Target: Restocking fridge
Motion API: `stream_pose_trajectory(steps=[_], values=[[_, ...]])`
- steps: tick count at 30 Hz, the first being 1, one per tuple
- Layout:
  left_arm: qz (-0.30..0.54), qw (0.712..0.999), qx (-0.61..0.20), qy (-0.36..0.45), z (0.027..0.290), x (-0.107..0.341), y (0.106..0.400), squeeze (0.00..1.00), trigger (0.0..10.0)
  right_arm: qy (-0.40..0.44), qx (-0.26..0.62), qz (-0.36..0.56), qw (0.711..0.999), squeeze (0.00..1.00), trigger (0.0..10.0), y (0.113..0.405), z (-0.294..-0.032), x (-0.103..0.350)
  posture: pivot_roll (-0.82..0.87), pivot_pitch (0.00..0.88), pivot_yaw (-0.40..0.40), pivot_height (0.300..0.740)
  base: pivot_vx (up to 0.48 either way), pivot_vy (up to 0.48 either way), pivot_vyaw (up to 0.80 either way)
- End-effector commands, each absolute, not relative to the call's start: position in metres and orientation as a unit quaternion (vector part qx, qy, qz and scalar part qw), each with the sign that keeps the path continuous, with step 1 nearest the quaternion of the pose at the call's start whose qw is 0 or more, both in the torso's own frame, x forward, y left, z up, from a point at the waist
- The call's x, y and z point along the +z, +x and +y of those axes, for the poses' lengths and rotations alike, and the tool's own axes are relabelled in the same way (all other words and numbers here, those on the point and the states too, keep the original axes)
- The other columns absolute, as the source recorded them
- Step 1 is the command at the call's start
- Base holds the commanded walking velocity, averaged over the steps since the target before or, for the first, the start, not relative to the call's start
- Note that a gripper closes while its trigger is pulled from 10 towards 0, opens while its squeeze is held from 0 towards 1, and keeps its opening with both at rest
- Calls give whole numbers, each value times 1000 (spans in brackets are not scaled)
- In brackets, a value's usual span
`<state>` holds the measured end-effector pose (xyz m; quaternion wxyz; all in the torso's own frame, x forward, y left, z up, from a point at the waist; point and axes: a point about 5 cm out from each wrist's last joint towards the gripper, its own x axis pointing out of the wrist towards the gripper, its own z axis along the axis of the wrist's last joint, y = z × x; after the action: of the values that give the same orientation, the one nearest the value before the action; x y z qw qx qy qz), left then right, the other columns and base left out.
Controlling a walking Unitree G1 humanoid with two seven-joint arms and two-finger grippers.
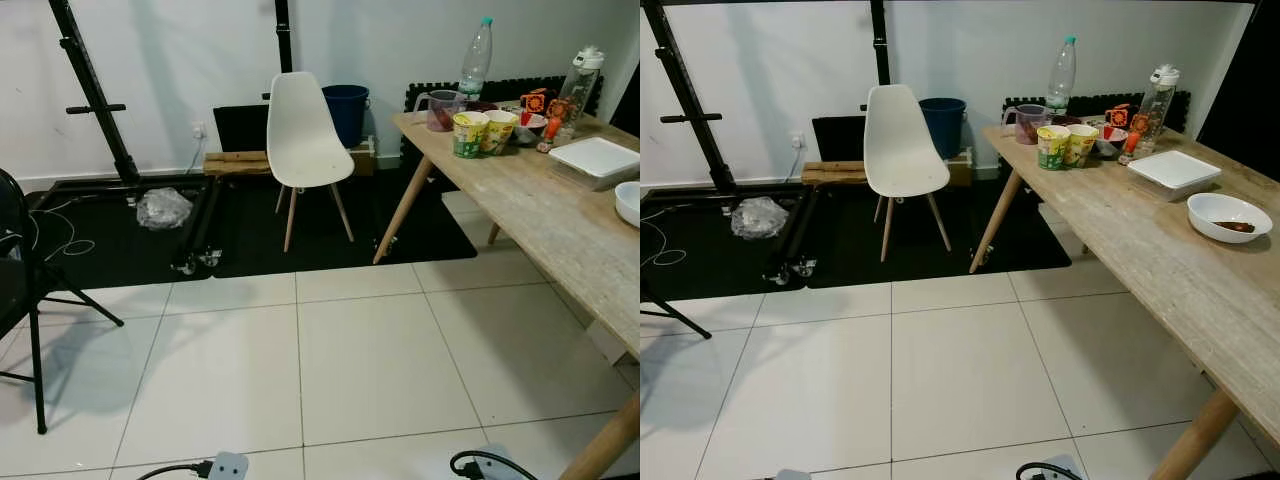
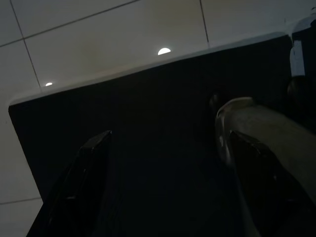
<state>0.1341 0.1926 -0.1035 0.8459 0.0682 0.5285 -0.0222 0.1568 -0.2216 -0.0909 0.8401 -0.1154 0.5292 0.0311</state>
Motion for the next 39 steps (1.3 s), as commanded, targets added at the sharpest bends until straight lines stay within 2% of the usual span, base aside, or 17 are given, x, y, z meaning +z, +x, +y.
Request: stream_pose_trajectory(steps=[1, 8, 14, 18, 22, 23, 25, 29, 34, 39], values=[[534, 842, -19, 74, 200, -104, 130, 0, 10000, -106, 28, 523, 845, 0, 10000, 158, -217, -91, -59, 0, 36, 740, 0, 0, 0], [530, 844, -6, 81, 215, -100, 133, 0, 10000, -94, 25, 517, 850, 0, 10000, 161, -208, -92, -75, 0, 65, 740, 0, 0, 0], [518, 853, -9, 65, 202, -99, 144, 0, 10000, -109, 26, 519, 848, 0, 10000, 160, -219, -90, -47, 0, 46, 740, 0, 0, 0], [504, 862, 6, 48, 205, -96, 149, 0, 10000, -116, 31, 528, 841, 0, 10000, 154, -219, -93, -47, 0, 38, 740, 0, 0, 0], [527, 848, 3, 52, 205, -102, 134, 0, 10000, -103, 22, 523, 846, 0, 10000, 154, -217, -93, -35, 0, 58, 740, 0, 0, 0], [532, 845, -6, 59, 207, -102, 131, 0, 10000, -96, 17, 522, 847, 0, 10000, 154, -214, -93, -91, 0, 107, 740, 0, 0, 0], [534, 843, -12, 64, 209, -103, 129, 0, 10000, -91, 14, 522, 848, 0, 10000, 154, -212, -94, -91, 0, 107, 740, 0, 0, 0], [533, 844, 2, 55, 209, -103, 128, 0, 10000, -93, 13, 525, 846, 0, 10000, 152, -216, -94, -53, 0, 52, 740, 0, 0, 0], [519, 853, 0, 56, 208, -99, 140, 0, 10000, -101, 16, 532, 841, 0, 10000, 147, -220, -95, -44, 0, 52, 740, 0, 0, 0], [520, 852, -1, 56, 207, -99, 140, 0, 10000, -103, 21, 530, 842, 0, 10000, 150, -218, -94, -46, 0, 48, 740, 0, 0, 0]])
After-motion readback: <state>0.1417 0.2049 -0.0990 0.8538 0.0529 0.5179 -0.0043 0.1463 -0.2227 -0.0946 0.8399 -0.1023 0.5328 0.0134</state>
